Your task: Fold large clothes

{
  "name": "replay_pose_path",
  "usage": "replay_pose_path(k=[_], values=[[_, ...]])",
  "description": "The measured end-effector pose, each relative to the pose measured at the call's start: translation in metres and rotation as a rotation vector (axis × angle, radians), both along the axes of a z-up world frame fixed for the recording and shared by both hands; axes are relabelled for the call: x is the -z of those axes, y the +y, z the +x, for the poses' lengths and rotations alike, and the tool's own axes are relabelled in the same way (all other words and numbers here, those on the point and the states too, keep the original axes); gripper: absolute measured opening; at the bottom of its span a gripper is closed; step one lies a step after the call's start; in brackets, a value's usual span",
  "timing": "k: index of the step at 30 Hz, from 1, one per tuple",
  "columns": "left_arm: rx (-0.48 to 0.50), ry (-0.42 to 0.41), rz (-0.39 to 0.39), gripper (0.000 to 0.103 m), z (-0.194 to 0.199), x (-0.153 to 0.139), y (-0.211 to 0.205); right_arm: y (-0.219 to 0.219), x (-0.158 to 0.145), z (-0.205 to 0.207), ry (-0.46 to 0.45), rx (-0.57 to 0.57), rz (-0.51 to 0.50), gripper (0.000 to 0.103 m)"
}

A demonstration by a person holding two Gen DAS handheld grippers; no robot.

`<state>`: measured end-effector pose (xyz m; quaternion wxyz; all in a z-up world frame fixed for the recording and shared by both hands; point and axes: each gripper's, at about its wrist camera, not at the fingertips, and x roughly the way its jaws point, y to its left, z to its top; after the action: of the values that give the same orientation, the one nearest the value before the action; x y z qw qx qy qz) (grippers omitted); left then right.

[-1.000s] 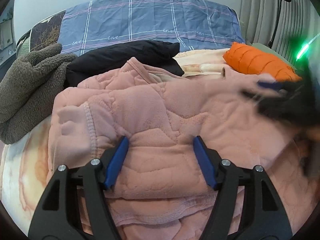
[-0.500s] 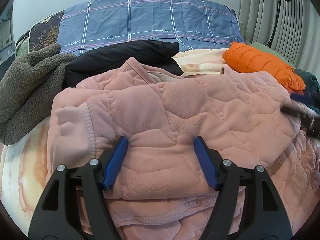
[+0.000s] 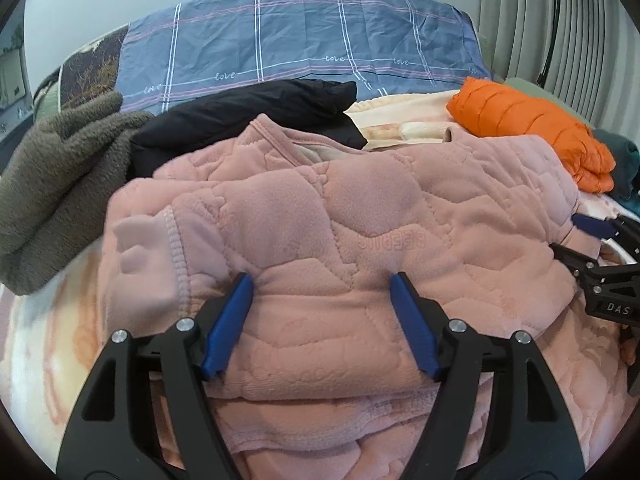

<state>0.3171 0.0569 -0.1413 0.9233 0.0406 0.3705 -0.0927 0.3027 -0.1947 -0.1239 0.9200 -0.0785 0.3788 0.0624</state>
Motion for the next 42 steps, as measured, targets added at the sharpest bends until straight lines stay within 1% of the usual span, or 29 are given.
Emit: replay_pose_path(k=[2, 3, 4, 5, 6, 7, 8, 9, 10, 12, 14, 15, 18, 23, 25, 29, 32, 34, 37, 38, 40, 42], values=[[0.003, 0.003, 0.019, 0.073, -0.021, -0.015, 0.005, -0.002, -0.014, -0.02, 0.003, 0.012, -0.018, 0.076], [0.021, -0.01, 0.019, 0.073, -0.037, -0.024, 0.011, -0.006, -0.02, -0.032, 0.001, 0.016, -0.014, 0.077], [0.035, -0.022, 0.023, 0.08, -0.05, -0.029, 0.016, -0.015, -0.026, -0.05, -0.007, 0.003, 0.002, 0.077], [0.042, -0.039, 0.034, 0.083, -0.067, -0.035, 0.024, -0.023, -0.027, -0.066, -0.01, -0.006, 0.009, 0.077], [0.034, -0.063, 0.044, 0.083, -0.09, -0.04, 0.036, -0.03, -0.027, -0.076, -0.01, -0.003, 0.011, 0.077], [0.02, -0.07, 0.042, 0.084, -0.105, -0.04, 0.047, -0.046, -0.024, -0.094, -0.006, 0.026, 0.017, 0.077], [-0.005, -0.062, 0.021, 0.085, -0.125, -0.039, 0.062, -0.056, -0.021, -0.104, -0.001, 0.05, 0.031, 0.077], [-0.022, -0.039, -0.015, 0.085, -0.14, -0.035, 0.075, -0.07, -0.018, -0.117, 0.009, 0.079, 0.061, 0.077], [-0.032, -0.011, -0.055, 0.085, -0.153, -0.031, 0.087, -0.087, -0.013, -0.133, 0.028, 0.109, 0.115, 0.077], [-0.052, 0.065, -0.136, 0.085, -0.183, -0.015, 0.109, -0.104, -0.006, -0.156, 0.062, 0.13, 0.188, 0.077], [-0.071, 0.118, -0.163, 0.086, -0.208, -0.002, 0.123, -0.118, 0.005, -0.176, 0.109, 0.132, 0.253, 0.077], [-0.085, 0.129, -0.162, 0.086, -0.22, 0.003, 0.126, -0.121, 0.01, -0.185, 0.132, 0.13, 0.279, 0.077], [-0.083, 0.148, -0.156, 0.088, -0.243, 0.012, 0.131, -0.129, 0.018, -0.209, 0.148, 0.119, 0.339, 0.077], [-0.03, 0.166, -0.142, 0.089, -0.267, 0.017, 0.126, -0.13, 0.019, -0.239, 0.146, 0.105, 0.371, 0.077], [-0.021, 0.172, -0.154, 0.089, -0.273, 0.017, 0.127, -0.132, 0.019, -0.248, 0.144, 0.098, 0.379, 0.077], [-0.018, 0.185, -0.213, 0.089, -0.287, 0.019, 0.136, -0.135, 0.021, -0.268, 0.144, 0.087, 0.422, 0.077], [-0.001, 0.185, -0.223, 0.089, -0.299, 0.019, 0.135, -0.134, 0.02, -0.28, 0.149, 0.071, 0.454, 0.077], [0.023, 0.189, -0.255, 0.087, -0.309, 0.018, 0.134, -0.133, 0.019, -0.287, 0.162, 0.052, 0.483, 0.077], [0.072, 0.199, -0.344, 0.087, -0.33, 0.019, 0.132, -0.129, 0.019, -0.3, 0.197, 0.01, 0.572, 0.077], [0.084, 0.198, -0.356, 0.087, -0.335, 0.019, 0.129, -0.128, 0.019, -0.306, 0.206, -0.004, 0.608, 0.079], [0.109, 0.193, -0.385, 0.087, -0.345, 0.019, 0.126, -0.125, 0.02, -0.309, 0.208, -0.007, 0.619, 0.079], [0.114, 0.194, -0.409, 0.087, -0.343, 0.021, 0.127, -0.125, 0.022, -0.303, 0.224, -0.006, 0.635, 0.079]])
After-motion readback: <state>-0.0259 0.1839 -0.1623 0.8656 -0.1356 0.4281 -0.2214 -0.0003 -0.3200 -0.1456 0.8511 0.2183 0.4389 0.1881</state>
